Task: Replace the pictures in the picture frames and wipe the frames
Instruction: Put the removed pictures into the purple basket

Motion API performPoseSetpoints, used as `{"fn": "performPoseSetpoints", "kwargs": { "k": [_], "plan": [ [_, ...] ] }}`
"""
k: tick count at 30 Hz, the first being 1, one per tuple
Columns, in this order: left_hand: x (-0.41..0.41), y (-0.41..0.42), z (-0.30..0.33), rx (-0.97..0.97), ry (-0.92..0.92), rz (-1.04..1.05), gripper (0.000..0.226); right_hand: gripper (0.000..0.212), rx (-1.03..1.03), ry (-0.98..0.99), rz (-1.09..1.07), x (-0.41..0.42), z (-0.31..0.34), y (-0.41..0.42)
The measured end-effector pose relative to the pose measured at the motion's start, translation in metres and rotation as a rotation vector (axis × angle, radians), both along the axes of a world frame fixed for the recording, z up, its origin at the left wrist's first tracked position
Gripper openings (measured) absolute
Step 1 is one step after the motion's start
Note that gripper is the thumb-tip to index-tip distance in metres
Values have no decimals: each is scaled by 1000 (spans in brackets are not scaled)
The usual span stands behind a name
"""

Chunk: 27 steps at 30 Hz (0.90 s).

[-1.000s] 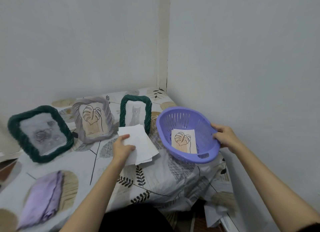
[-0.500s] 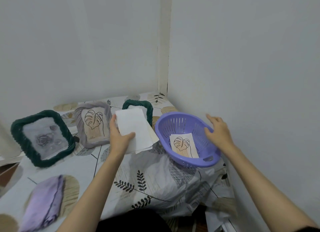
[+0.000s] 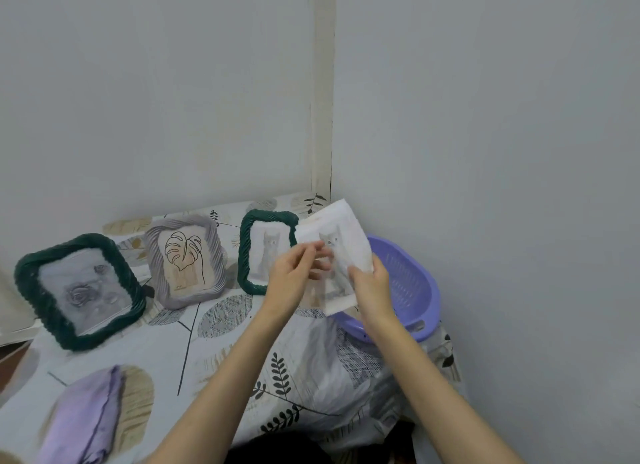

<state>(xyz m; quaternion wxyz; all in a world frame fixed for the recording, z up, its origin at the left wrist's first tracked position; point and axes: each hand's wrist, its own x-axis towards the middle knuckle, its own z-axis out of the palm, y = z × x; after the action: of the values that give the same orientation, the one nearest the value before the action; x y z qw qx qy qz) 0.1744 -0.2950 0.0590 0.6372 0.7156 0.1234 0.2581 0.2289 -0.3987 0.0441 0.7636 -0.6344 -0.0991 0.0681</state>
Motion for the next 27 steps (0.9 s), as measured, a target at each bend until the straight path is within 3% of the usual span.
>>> {"fn": "performPoseSetpoints", "kwargs": {
  "k": [2, 5, 7, 12, 14, 16, 21, 27],
  "plan": [
    [4, 2, -2, 107, 11, 226, 30, 30, 108, 184, -27, 12, -1, -8],
    [17, -2, -4, -77, 147, 139, 52, 29, 171, 310, 78, 23, 2, -19],
    [33, -5, -6, -118, 214, 78, 45, 30, -1, 245, 118, 33, 0, -23],
    [85, -8, -19, -58, 434, -25, 37, 47, -655, -54, 3, 81, 2, -37],
    [96, -12, -23, -27, 581, -86, 36, 36, -967, -86, 64, 97, -3, -41],
    [102, -16, -29, -2, 701, -148, 44, 11, -1157, -62, 133, 104, -12, -40],
    [110, -23, -30, 52, 901, -249, 57, 24, -1324, 10, 242, 114, -33, -40],
    [108, -35, -24, 275, 1058, -325, 30, 13, -1323, 76, 297, 121, -37, -31]
  ]
}}
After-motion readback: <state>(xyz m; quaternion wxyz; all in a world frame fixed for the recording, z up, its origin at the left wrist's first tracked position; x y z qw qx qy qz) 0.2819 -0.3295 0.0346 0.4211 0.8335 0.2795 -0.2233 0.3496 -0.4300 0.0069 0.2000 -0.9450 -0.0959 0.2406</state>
